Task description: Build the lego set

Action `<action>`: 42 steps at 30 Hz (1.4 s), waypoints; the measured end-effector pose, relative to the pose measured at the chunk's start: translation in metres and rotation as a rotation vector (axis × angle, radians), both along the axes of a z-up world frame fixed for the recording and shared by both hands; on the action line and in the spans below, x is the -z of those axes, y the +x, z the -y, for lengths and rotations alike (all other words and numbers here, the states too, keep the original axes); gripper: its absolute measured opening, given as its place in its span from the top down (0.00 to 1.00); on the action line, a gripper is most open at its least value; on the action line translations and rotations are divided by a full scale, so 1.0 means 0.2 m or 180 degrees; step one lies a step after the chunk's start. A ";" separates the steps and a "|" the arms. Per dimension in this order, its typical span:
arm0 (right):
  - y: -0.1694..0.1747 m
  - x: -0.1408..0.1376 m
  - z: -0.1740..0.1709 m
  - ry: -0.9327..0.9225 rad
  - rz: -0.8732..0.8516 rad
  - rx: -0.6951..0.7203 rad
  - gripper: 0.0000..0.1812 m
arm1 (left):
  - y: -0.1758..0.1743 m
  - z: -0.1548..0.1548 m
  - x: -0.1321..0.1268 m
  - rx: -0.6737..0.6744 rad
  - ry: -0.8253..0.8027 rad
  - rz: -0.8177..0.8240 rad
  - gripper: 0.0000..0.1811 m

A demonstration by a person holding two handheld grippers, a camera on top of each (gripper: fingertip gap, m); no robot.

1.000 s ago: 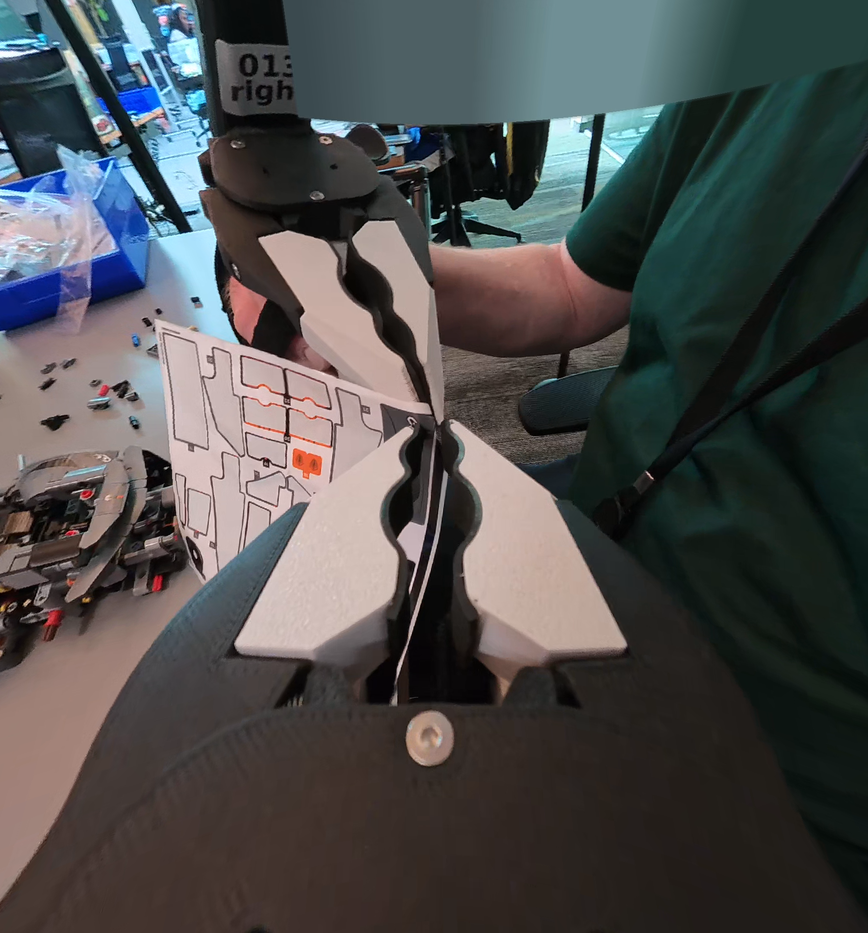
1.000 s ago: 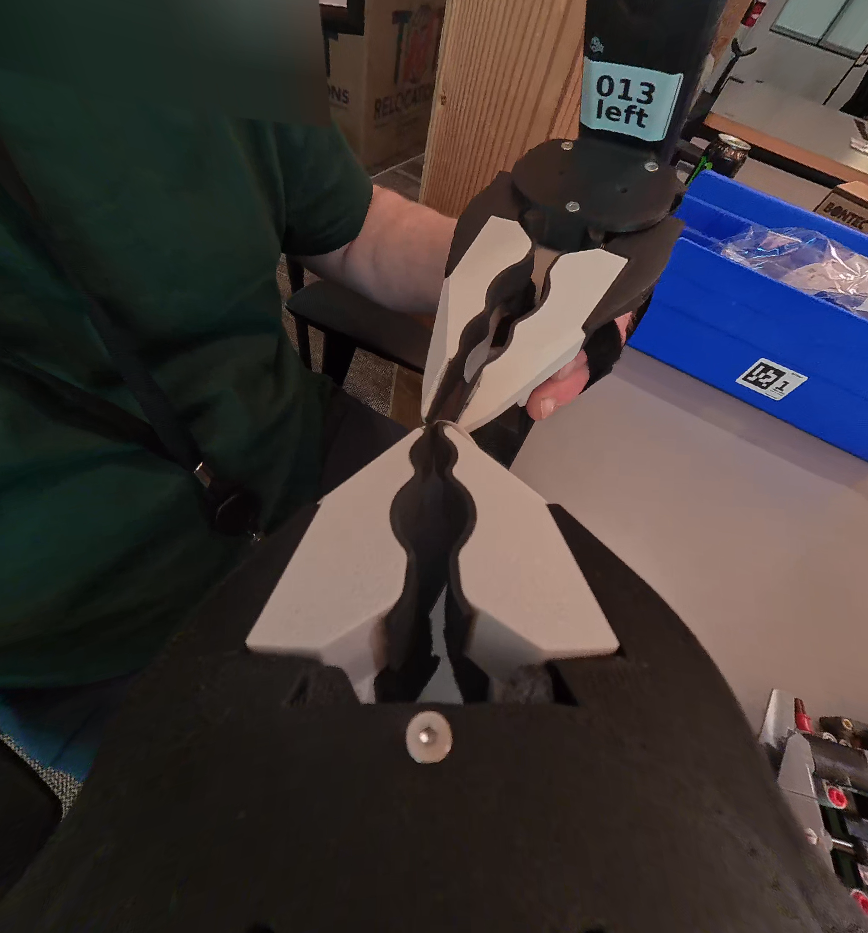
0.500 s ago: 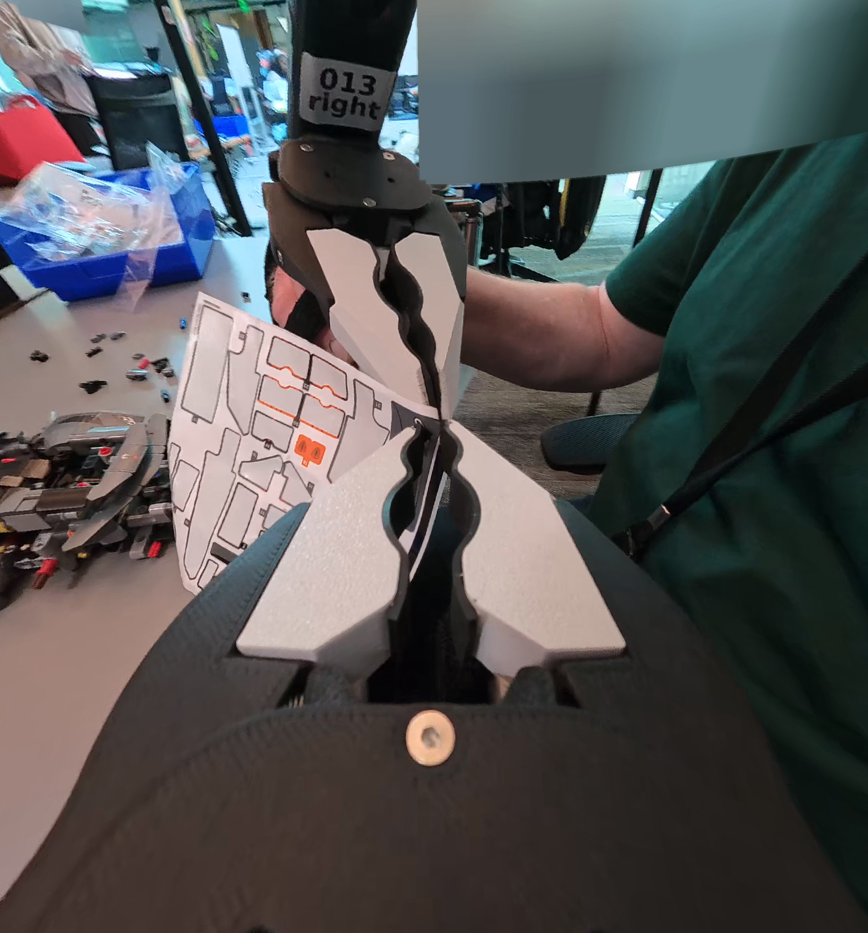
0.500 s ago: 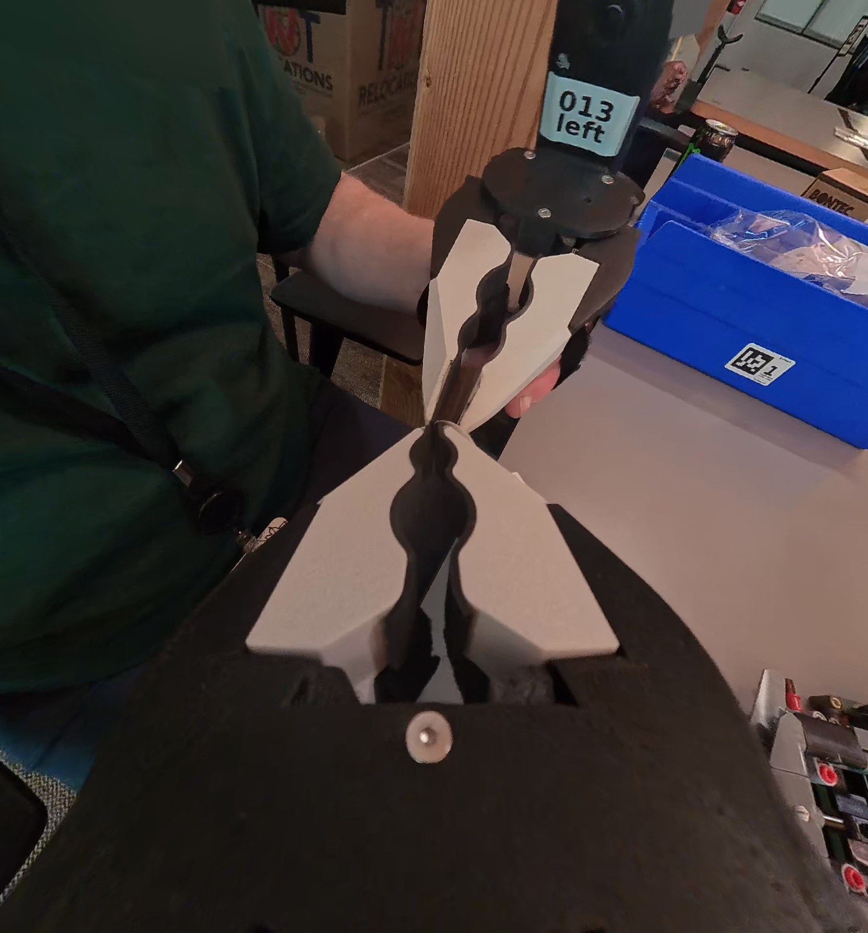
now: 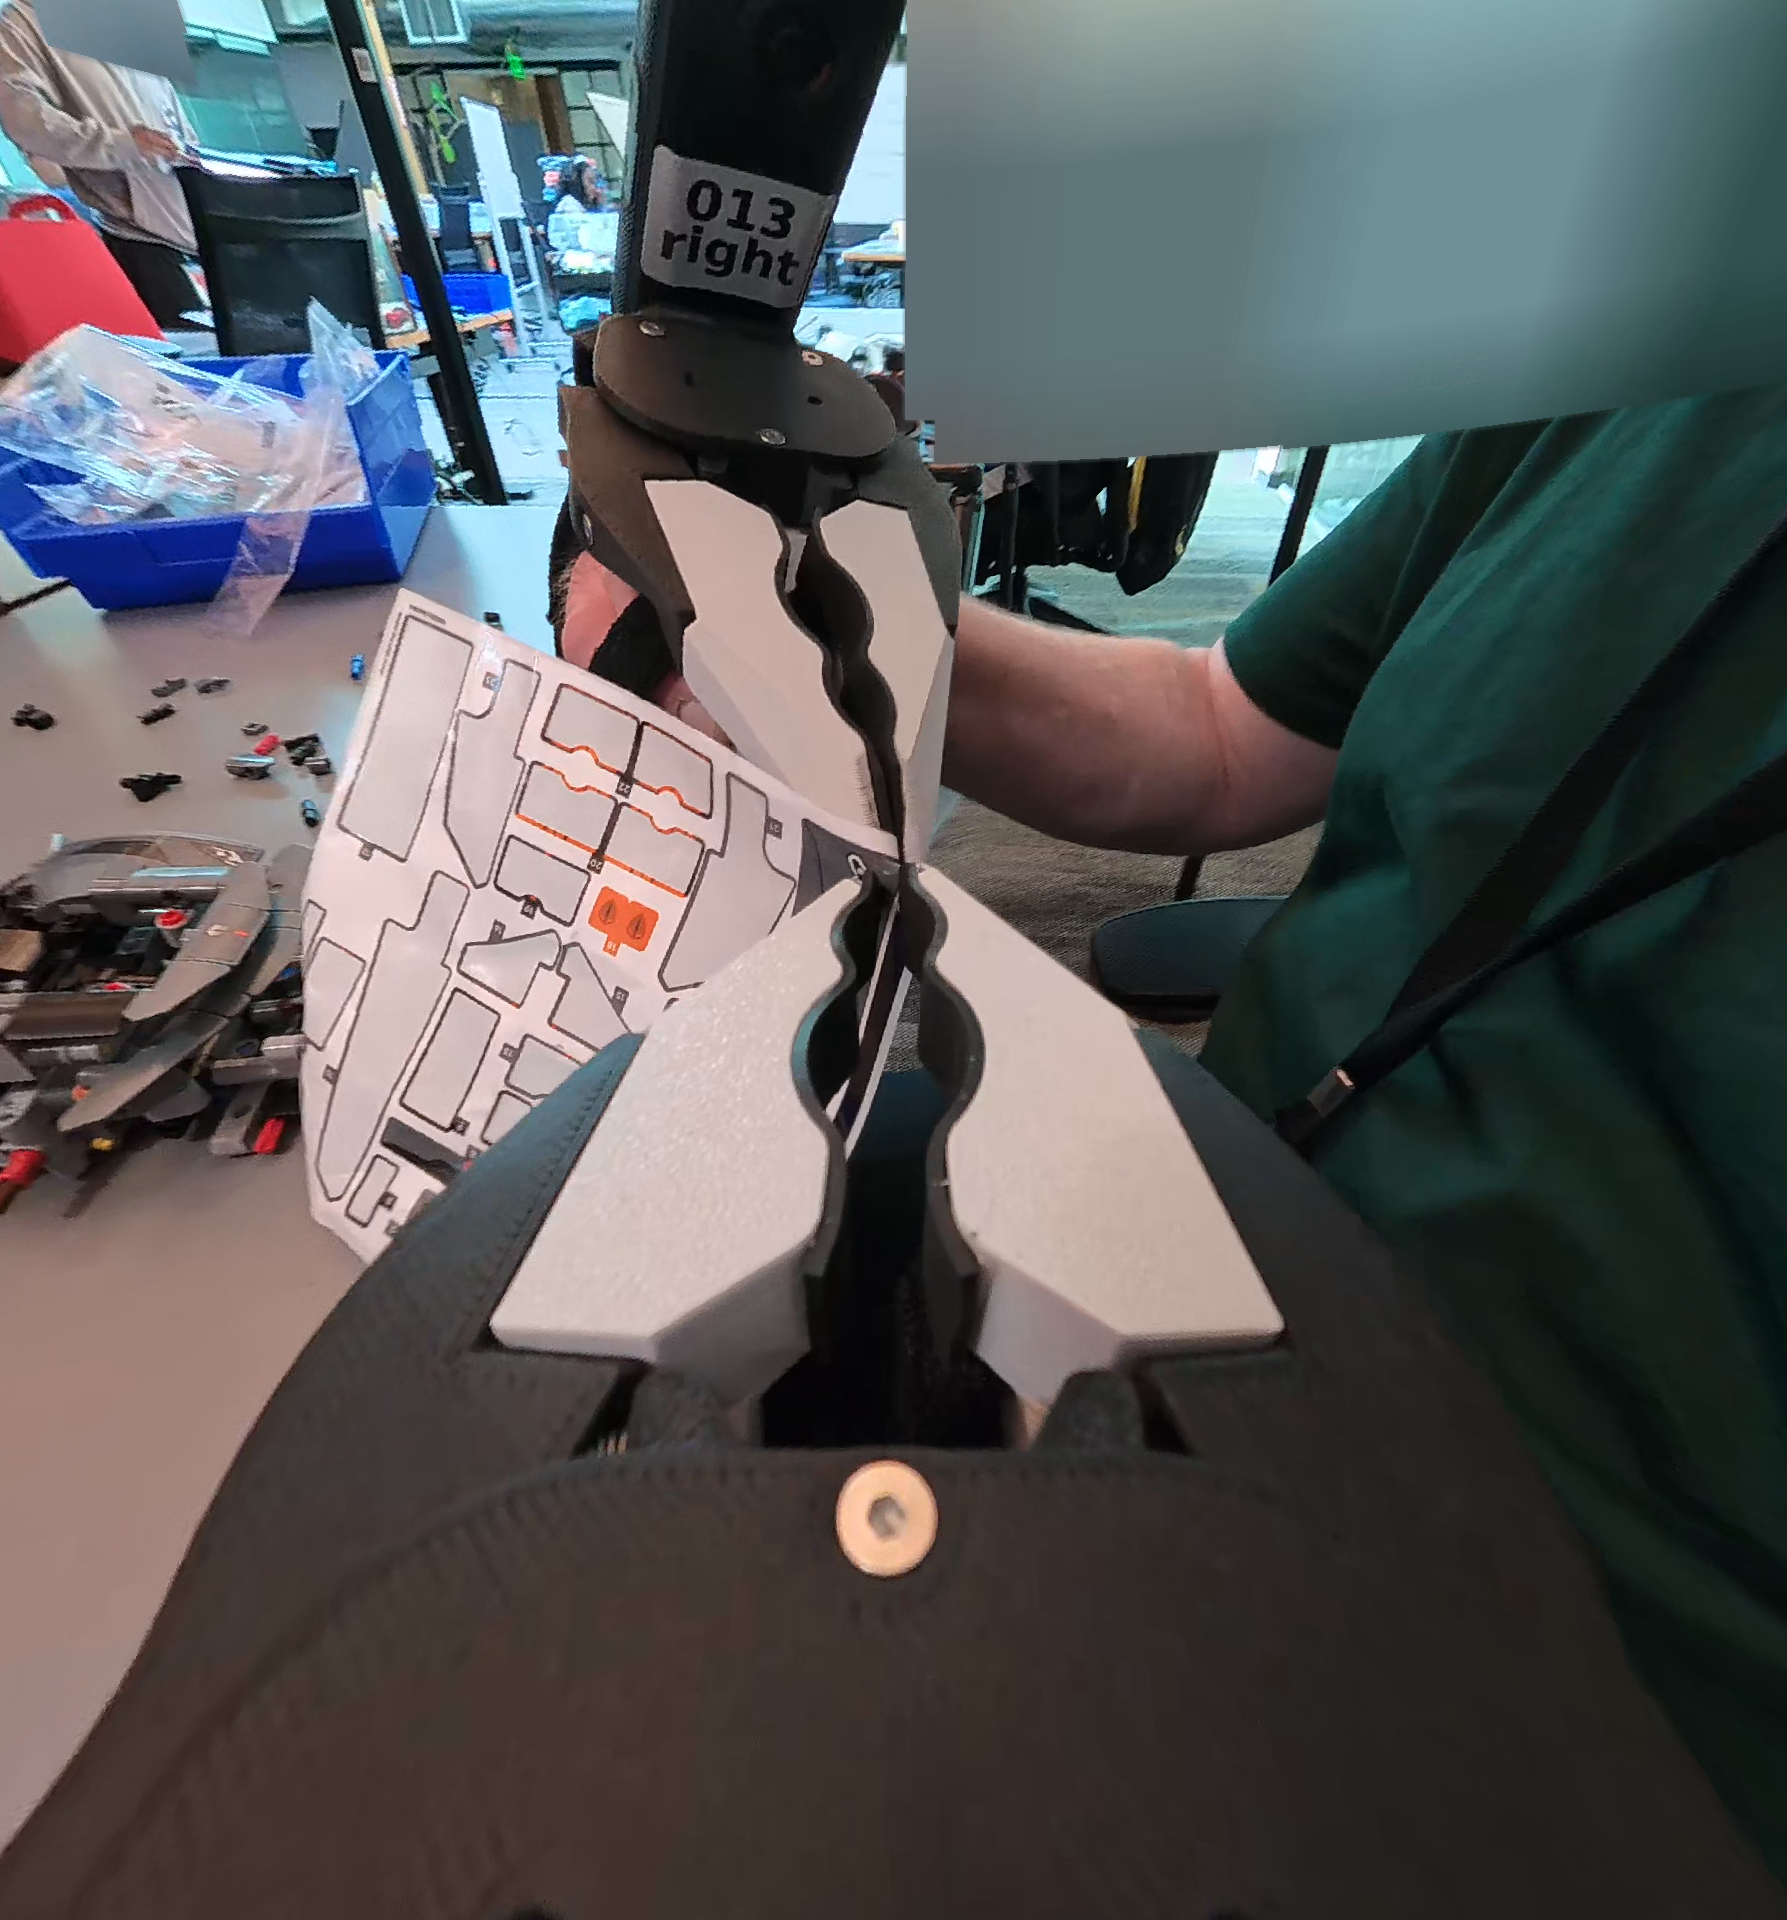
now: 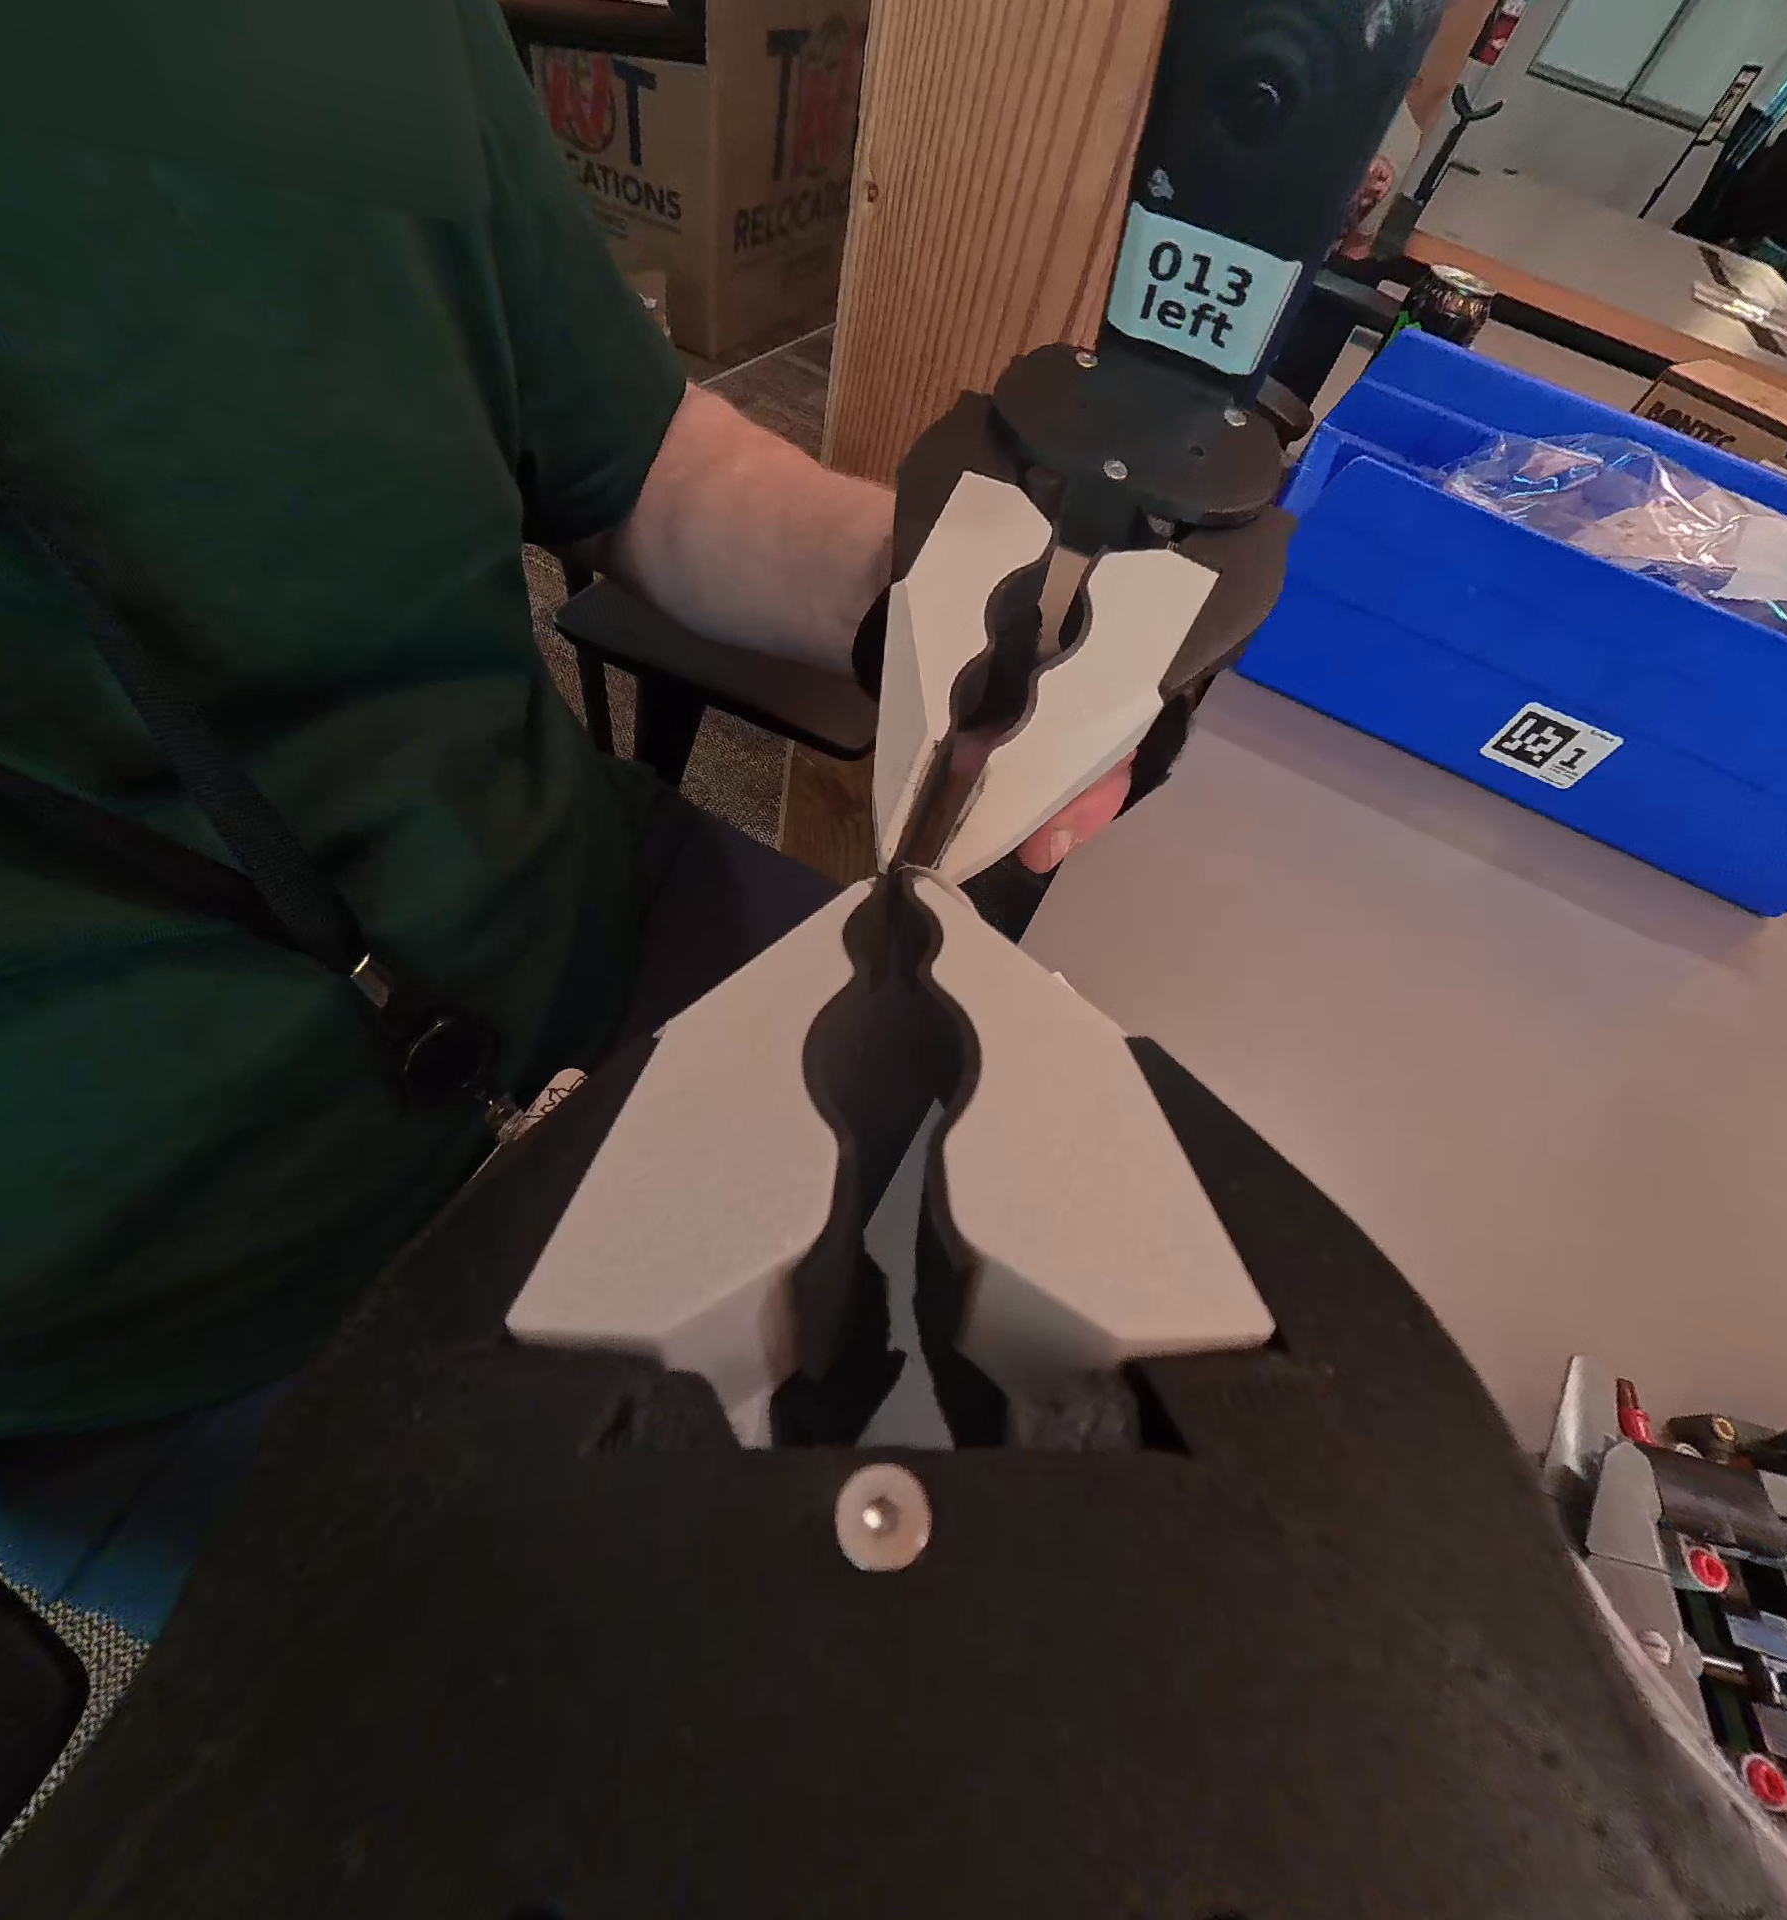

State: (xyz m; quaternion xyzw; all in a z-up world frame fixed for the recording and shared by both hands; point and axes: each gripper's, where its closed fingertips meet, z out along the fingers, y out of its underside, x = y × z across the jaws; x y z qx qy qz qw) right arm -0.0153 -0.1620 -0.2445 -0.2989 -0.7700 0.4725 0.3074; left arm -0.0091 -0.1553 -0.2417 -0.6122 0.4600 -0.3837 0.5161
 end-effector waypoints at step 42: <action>0.04 0.03 -0.03 0.0095 -0.0112 0.0126 1.00 | 0.01 -0.02 0.00 0.0004 -0.0335 0.0560 1.00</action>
